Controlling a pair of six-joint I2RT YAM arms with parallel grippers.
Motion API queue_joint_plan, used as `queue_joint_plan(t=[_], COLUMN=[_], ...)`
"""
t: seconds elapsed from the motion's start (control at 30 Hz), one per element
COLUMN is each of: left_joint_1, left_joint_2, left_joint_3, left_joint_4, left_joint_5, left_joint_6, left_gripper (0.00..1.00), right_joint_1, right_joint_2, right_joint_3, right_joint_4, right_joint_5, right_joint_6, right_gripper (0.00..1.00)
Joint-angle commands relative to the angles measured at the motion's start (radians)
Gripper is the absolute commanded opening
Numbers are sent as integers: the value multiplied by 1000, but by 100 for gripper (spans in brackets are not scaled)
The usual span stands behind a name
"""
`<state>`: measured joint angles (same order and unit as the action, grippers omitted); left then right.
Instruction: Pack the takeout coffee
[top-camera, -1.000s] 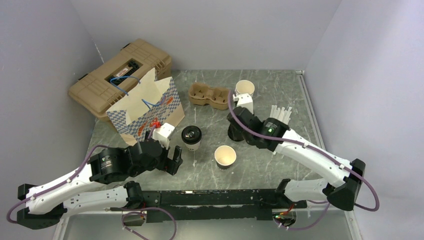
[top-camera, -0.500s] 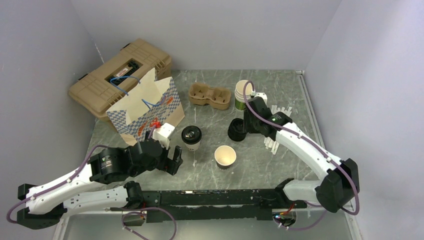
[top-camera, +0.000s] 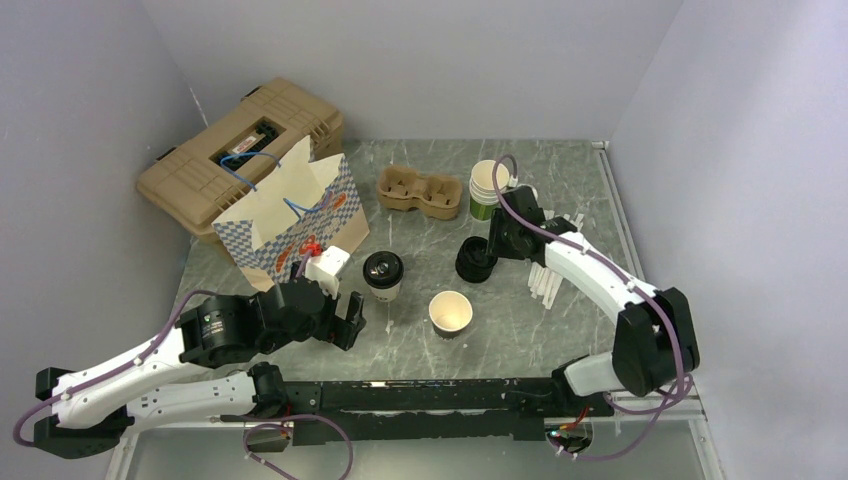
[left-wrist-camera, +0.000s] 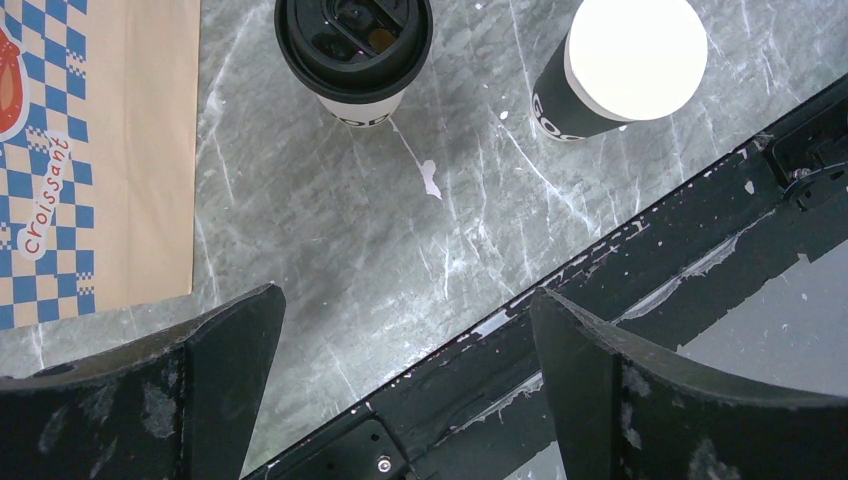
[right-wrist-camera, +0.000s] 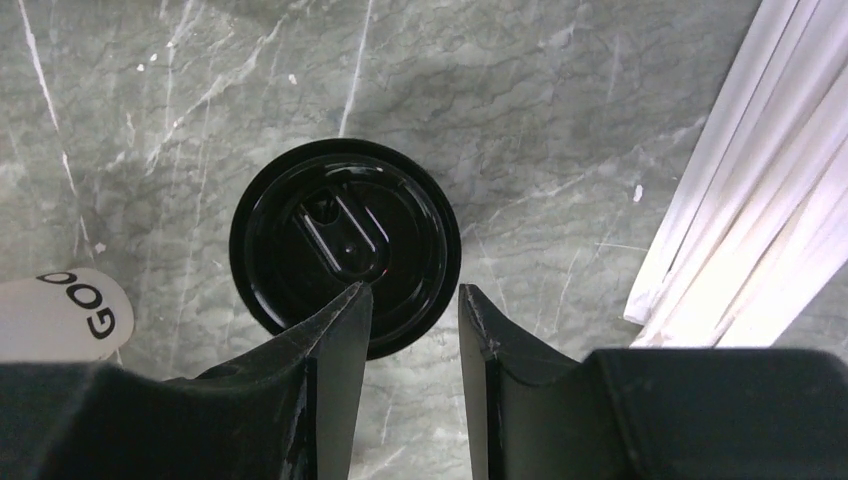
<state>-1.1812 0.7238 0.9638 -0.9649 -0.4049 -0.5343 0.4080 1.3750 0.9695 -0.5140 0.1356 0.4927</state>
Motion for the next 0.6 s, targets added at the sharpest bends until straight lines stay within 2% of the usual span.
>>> queue_joint_plan(t=[0.0,0.27,0.3,0.33,0.57], left_joint_1=[2,2,0,1,2], left_joint_2=[5,12,11,12,17], left_joint_3=[6,6,6,7,7], left_joint_4=[28,28,27,26,25], left_joint_5=[7,2,2,2,0], left_joint_6=[18,17,16,16,14], left_gripper=[99,99,100,99,99], right_joint_1=[-25,-48,-50,-51,-55], right_joint_2=[33,72,-18,64,81], right_joint_3=[-13,-37,-40,-43,-55], right_joint_4=[84,124,128,131,145], right_joint_5=[-23,-34,-38,-43,-60], right_joint_6=[18,15,16,16,20], right_gripper=[40,38,37,36,33])
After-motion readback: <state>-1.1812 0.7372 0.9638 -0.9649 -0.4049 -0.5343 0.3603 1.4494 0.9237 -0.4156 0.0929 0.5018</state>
